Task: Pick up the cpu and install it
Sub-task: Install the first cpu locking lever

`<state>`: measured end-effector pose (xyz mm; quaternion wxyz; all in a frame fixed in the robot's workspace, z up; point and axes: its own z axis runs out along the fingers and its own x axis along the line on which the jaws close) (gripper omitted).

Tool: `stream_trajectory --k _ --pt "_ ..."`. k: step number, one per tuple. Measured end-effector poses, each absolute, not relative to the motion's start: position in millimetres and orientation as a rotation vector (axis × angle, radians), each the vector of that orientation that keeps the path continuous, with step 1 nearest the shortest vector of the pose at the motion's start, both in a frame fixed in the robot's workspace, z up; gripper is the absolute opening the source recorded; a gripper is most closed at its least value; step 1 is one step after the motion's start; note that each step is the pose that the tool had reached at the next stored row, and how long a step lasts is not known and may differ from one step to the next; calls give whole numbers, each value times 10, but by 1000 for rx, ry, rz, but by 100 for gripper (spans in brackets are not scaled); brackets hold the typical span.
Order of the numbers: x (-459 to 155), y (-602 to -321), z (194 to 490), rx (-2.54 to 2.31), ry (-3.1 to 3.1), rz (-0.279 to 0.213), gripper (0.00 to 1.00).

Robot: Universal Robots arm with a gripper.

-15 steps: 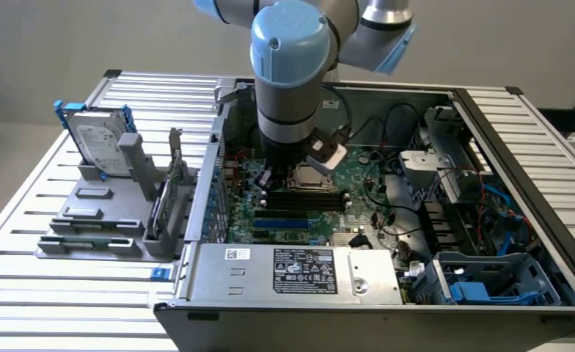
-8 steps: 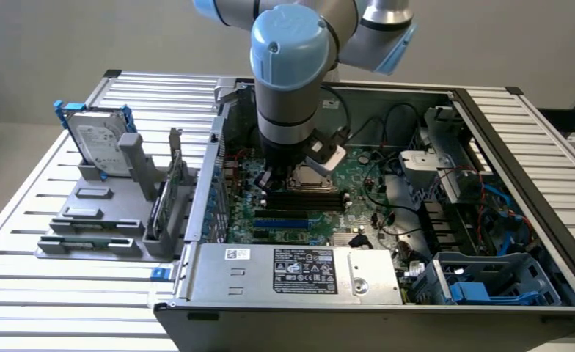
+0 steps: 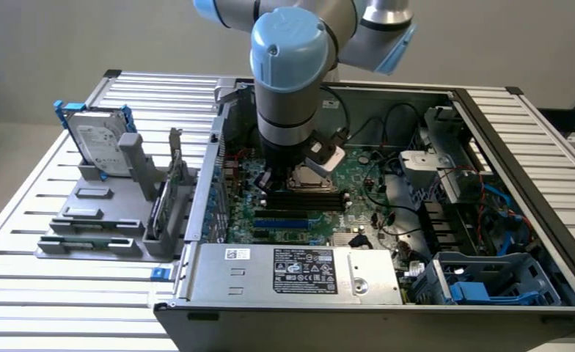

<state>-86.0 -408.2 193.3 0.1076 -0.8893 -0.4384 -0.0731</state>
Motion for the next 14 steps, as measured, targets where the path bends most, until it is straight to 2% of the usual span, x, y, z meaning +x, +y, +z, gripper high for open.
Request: stream_trajectory --k 14 --pt "-883 -4020 2010 -2621 -1292 -213 11"
